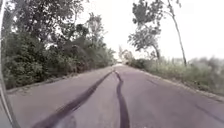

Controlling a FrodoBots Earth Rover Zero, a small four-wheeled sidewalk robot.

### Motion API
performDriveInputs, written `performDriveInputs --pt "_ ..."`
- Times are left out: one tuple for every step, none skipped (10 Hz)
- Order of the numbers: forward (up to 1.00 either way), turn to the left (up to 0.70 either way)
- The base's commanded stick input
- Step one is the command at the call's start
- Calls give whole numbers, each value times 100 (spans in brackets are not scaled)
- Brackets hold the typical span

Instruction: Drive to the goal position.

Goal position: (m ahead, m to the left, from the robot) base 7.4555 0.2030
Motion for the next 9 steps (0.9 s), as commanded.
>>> performDriveInputs --pt "70 0" --pt "70 0" --pt "70 0" --pt "70 0" --pt "70 0" --pt "70 0" --pt "70 -1" --pt "70 -2" --pt "70 -4"
